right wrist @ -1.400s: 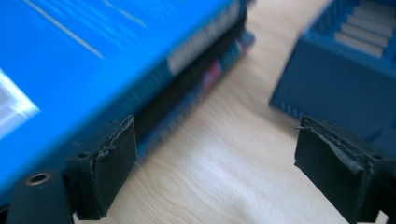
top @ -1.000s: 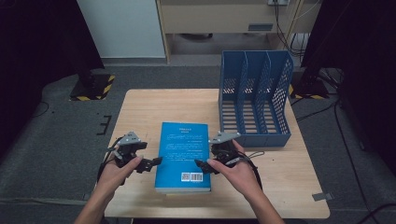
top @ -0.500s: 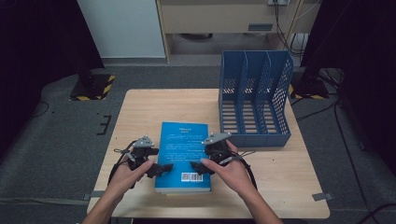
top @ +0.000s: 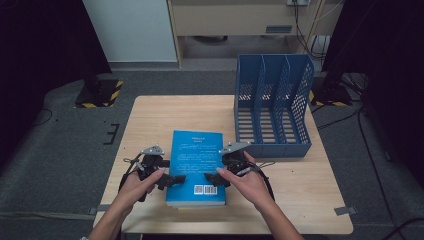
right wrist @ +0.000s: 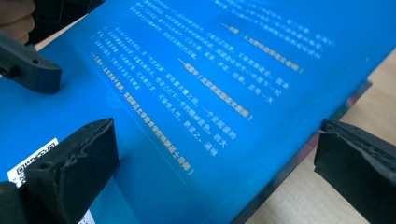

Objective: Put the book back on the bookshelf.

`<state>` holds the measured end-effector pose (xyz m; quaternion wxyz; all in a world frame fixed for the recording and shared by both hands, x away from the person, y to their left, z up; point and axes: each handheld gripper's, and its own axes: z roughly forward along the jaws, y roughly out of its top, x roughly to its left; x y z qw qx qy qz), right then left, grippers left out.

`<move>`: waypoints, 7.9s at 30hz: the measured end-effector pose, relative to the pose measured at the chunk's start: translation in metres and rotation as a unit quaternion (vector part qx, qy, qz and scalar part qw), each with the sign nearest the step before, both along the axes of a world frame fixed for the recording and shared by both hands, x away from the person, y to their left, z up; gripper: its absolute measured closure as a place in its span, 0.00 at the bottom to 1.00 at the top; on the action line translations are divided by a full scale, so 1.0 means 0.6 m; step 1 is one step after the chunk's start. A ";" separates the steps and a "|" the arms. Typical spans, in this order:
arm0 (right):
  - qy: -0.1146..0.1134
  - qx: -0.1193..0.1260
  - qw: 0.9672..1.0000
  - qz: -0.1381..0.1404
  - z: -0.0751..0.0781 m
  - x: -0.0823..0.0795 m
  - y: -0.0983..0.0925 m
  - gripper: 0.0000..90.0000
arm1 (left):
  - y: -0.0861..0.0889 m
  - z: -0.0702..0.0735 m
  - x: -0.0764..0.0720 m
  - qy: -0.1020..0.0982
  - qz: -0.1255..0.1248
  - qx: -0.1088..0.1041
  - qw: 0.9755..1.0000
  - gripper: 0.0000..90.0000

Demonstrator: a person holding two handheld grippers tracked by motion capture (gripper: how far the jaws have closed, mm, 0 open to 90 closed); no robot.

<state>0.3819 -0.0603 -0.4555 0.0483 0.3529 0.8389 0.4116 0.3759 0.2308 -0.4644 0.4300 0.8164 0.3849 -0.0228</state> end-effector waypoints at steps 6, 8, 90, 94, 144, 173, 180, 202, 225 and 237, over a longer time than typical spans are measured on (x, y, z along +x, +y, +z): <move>0.053 0.049 0.997 -0.008 -0.018 0.006 -0.010 0.00 | 0.007 -0.008 0.006 0.021 -0.003 -0.017 1.000 0.00; 0.064 0.054 0.996 -0.009 -0.020 0.009 -0.011 0.00 | 0.009 -0.010 0.009 0.026 -0.005 -0.023 0.999 0.00; 0.080 0.125 0.989 0.011 0.094 0.104 0.022 0.56 | 0.060 0.073 0.055 0.032 0.010 -0.069 0.997 0.58; 0.080 0.127 0.989 0.010 0.103 0.117 0.027 0.57 | 0.063 0.080 0.064 0.031 0.016 -0.067 0.997 0.58; -0.089 0.088 0.992 0.009 0.217 0.179 0.056 0.66 | 0.055 0.203 0.181 -0.057 0.052 -0.003 0.997 0.63; -0.125 0.075 0.989 0.023 0.201 0.125 0.031 0.61 | 0.031 0.212 0.150 -0.120 0.060 0.021 0.991 0.65; -0.127 0.073 0.989 0.029 0.203 0.127 0.033 0.59 | 0.039 0.192 0.141 -0.120 0.071 0.017 0.990 0.60; -0.123 0.072 0.989 0.035 0.206 0.124 0.031 0.58 | 0.105 0.049 0.027 -0.135 0.163 0.046 0.976 0.21; -0.164 0.069 0.984 0.028 0.222 0.118 0.039 0.65 | 0.145 -0.041 0.007 -0.104 0.196 0.082 0.972 0.11; -0.162 0.050 0.984 -0.061 0.223 0.109 0.048 0.67 | 0.147 -0.045 0.009 -0.097 0.194 0.090 0.972 0.12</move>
